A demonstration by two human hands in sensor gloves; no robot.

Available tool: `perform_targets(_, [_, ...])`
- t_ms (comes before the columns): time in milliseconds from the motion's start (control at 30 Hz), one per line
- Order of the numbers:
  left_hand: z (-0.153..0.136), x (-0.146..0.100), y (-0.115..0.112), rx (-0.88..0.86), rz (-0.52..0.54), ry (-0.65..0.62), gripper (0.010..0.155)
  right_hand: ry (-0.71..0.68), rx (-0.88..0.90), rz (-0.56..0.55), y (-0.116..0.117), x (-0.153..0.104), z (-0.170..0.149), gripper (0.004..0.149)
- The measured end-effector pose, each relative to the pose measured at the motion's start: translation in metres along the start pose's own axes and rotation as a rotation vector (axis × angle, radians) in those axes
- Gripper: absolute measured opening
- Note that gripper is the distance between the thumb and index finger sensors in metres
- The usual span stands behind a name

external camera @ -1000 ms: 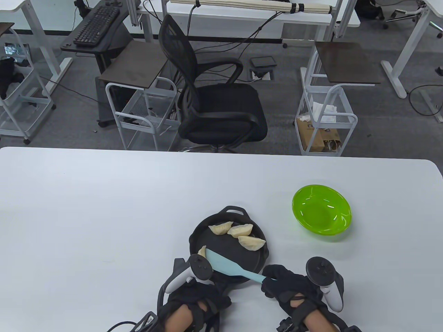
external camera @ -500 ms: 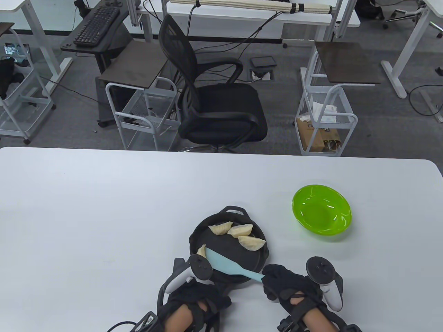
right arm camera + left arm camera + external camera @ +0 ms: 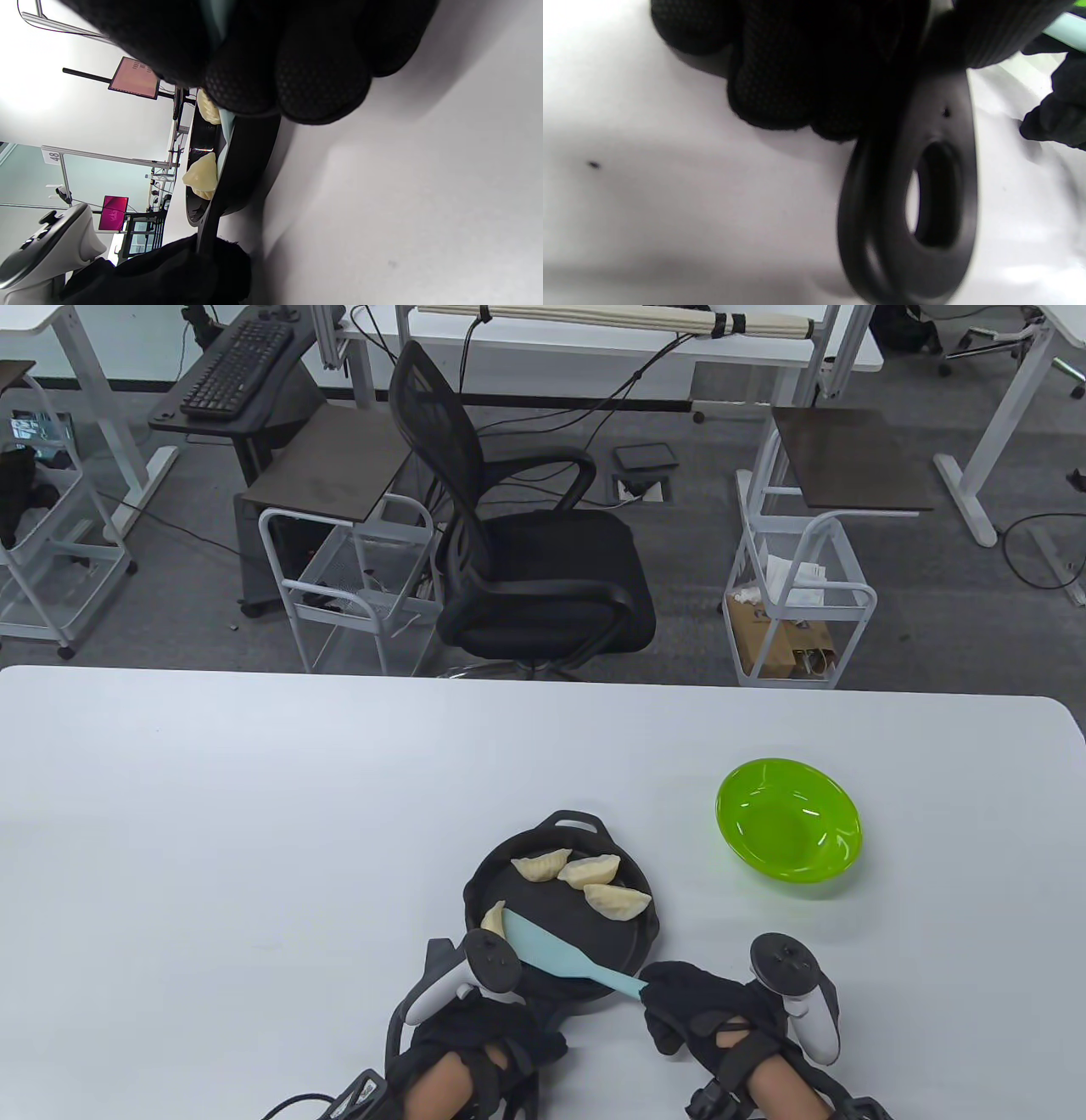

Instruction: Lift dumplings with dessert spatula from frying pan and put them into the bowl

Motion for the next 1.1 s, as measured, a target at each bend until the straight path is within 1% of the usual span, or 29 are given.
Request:
perform_targets(367, [-0.0002,0.0001,-0.0002,-0.002,-0.007,-0.004,0.065,-0.004,0.119,0.028,0.0006,-0.0015,-0.0036,0.055])
perform_targets(1100, [-0.0003,0.0003,-0.0001,-0.003,-0.008,-0.004,0.065,-0.008,0.239,0.053,0.0036,-0.0039,-0.0049,0.055])
Point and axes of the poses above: the tracker on the back of each hand, its own z axis roughly to the thumb side, its own x axis roughly from the wrist to the fingertips, y = z × x, the point moved 4 cm from there along x, roughly from the wrist to the fingertips, and after that the axes turned 8 degrees about z, right-handed, at the moved point
